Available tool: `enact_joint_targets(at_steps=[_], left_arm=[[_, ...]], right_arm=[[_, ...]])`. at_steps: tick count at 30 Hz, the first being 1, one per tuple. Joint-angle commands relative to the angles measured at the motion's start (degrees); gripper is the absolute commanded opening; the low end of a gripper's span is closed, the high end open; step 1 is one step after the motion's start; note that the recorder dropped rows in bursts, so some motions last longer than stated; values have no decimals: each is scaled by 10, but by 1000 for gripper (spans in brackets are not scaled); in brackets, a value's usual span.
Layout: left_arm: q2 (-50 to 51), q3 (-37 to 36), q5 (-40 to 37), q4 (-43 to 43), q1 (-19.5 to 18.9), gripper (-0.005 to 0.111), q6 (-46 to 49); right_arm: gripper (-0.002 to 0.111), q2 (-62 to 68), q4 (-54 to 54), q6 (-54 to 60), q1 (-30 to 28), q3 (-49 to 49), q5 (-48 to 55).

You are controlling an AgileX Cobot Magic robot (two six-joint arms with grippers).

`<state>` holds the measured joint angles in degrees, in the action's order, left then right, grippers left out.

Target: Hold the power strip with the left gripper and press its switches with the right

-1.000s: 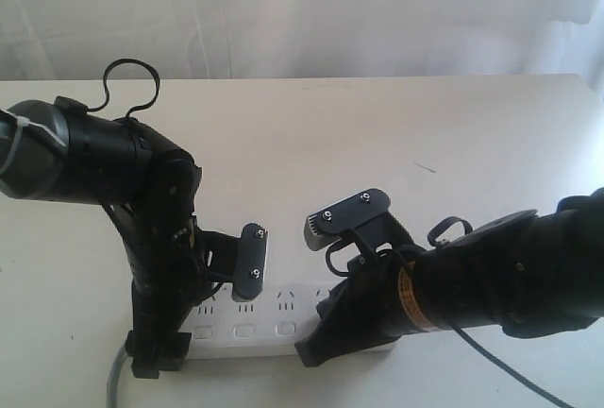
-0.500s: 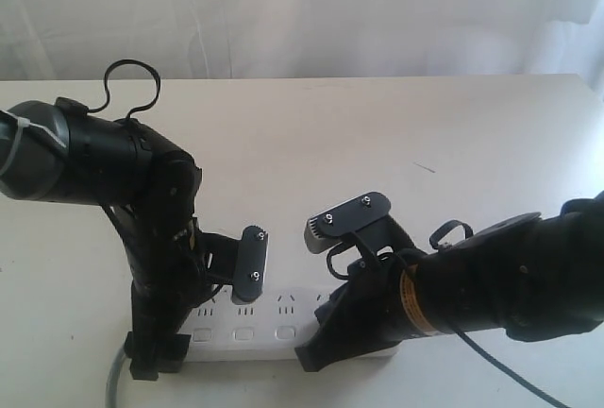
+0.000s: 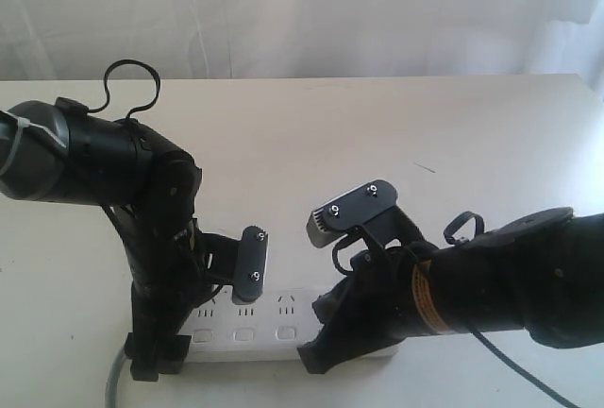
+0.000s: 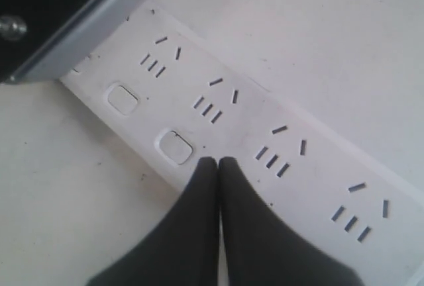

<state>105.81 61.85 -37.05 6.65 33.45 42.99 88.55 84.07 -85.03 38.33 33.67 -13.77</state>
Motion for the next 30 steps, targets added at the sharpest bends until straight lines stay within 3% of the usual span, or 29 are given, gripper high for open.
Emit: enact_joint_targets(at_steps=[1, 30], left_arm=[[17, -11, -18, -23, 4, 0, -8], [17, -11, -20, -23, 4, 0, -8]], right_arm=[[0, -3, 4, -2, -1, -14, 15], [0, 16, -8, -2, -1, -8, 18]])
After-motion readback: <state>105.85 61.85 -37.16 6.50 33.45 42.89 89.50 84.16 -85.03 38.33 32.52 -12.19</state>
